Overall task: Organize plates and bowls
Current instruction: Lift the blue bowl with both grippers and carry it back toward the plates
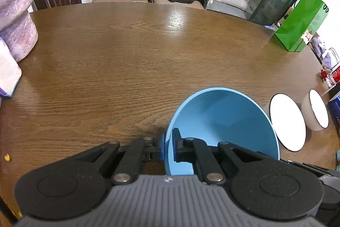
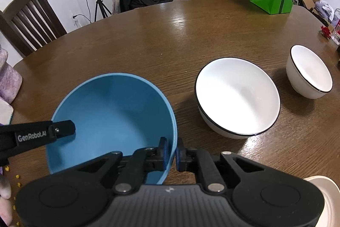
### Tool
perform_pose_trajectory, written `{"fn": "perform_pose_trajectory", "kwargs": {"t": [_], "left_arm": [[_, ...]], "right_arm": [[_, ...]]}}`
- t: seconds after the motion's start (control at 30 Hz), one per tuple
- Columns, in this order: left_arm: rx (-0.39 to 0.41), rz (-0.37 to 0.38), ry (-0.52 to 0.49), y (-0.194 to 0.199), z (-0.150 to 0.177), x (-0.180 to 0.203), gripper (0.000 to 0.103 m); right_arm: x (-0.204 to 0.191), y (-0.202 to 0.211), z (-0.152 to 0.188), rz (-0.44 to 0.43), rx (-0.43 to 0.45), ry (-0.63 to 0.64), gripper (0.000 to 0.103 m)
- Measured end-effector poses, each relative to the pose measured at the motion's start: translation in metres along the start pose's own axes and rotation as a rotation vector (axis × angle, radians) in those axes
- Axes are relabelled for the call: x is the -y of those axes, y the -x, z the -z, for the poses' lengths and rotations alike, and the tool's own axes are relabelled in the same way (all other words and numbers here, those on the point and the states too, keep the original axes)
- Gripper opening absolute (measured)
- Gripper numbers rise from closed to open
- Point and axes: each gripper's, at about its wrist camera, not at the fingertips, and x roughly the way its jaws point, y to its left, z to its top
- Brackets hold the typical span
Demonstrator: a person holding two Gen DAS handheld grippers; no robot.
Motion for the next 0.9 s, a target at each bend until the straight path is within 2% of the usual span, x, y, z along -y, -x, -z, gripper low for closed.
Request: {"fn": "perform_pose_trajectory", "kwargs": {"t": [0.4, 0.9], "left_arm": [[0.035, -0.013, 0.012, 0.038, 0.022, 0.004, 0.008], [0.083, -0.059, 0.05, 0.091, 0.069, 0.006, 0.008]], "right_arm": [[0.005, 0.033, 0.011, -0.03, 0.032, 0.019, 0.007], [0.006, 0.076, 0.045, -0.084, 0.057, 0.081, 0.007]]}}
